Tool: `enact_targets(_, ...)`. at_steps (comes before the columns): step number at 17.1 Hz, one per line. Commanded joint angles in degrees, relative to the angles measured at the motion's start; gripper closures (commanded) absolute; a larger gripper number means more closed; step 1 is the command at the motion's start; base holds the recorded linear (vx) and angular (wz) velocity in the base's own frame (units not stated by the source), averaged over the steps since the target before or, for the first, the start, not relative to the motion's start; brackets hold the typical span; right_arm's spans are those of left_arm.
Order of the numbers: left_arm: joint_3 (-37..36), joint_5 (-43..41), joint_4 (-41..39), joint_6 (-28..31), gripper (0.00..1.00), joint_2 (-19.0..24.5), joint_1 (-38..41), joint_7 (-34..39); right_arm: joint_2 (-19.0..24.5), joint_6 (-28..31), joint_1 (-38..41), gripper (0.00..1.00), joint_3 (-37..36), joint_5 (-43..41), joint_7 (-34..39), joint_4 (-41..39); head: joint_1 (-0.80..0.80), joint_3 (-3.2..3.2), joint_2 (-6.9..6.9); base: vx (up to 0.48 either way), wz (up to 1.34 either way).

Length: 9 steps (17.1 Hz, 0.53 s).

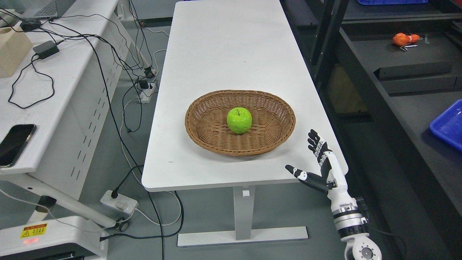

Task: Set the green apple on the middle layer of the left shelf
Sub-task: 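Reach the right hand toward the green apple in the wicker basket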

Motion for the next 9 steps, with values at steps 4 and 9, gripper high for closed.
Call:
enact_targets(4, 0.00, 0.00, -0.01, -0.05, 0.00, 1.00, 0.00, -0.04, -1.00, -0.93, 0.28, 0.00, -0.76, -0.64, 0.41, -0.16, 0.00, 0.00, 0.00, 0.005, 0.00)
enact_targets(9, 0.00, 0.00, -0.01, 0.03, 0.00, 1.00, 0.00, -0.04, -4.45, -8.23, -6.71, 0.00, 1.94, 4.92, 1.63, -1.48, 0.00, 0.00, 0.00, 0.000, 0.00)
